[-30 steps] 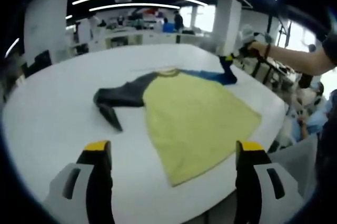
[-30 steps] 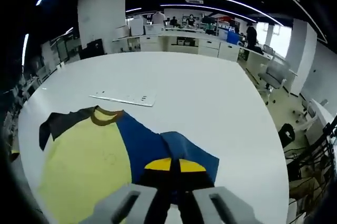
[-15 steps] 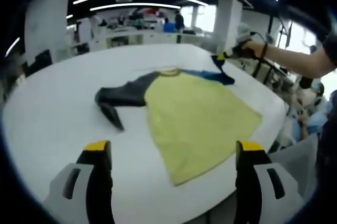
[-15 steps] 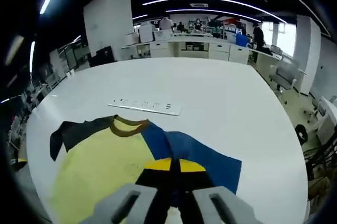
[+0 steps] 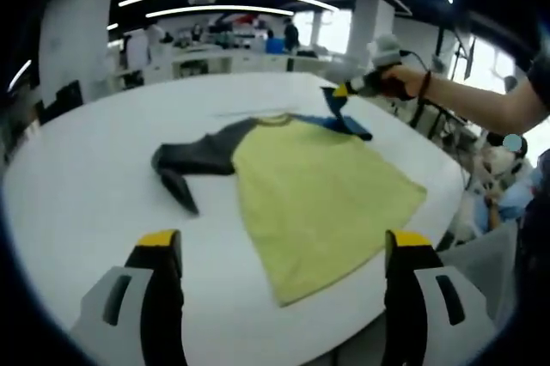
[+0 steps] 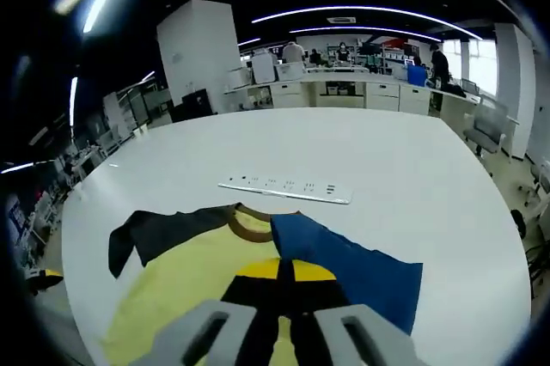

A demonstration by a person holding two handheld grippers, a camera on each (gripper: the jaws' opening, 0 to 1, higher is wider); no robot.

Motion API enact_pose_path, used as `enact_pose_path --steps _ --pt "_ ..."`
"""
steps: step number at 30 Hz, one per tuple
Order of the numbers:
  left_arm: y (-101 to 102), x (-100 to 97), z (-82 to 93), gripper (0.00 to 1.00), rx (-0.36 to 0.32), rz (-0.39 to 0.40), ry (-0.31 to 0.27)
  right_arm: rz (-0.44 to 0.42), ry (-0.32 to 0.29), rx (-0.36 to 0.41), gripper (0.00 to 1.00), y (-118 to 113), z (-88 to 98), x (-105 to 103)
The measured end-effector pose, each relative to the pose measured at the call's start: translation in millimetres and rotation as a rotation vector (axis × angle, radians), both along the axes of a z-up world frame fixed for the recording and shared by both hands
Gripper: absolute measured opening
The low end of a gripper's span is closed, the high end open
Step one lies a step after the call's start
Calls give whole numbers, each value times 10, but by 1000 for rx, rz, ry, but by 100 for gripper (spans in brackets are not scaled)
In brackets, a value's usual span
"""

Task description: Fold the garment on the visible template until the final outline fits inside the template.

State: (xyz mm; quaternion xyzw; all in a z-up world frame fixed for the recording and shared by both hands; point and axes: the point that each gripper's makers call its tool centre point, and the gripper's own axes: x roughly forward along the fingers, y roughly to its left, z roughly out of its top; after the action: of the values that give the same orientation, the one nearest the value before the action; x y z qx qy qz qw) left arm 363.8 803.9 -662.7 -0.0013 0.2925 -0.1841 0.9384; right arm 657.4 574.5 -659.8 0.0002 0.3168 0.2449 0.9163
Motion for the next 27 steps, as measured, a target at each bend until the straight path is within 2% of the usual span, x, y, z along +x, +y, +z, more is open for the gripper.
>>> enact_pose_path --steps 12,20,27 --pt "34 -43 -19 94 3 6 8 85 -7 17 0 486 68 -121" --pt "37 -52 -41 94 1 9 12 102 -2 42 0 643 69 -160" --pt "24 -58 -70 94 -3 7 17 141 -19 98 0 844 126 -228"
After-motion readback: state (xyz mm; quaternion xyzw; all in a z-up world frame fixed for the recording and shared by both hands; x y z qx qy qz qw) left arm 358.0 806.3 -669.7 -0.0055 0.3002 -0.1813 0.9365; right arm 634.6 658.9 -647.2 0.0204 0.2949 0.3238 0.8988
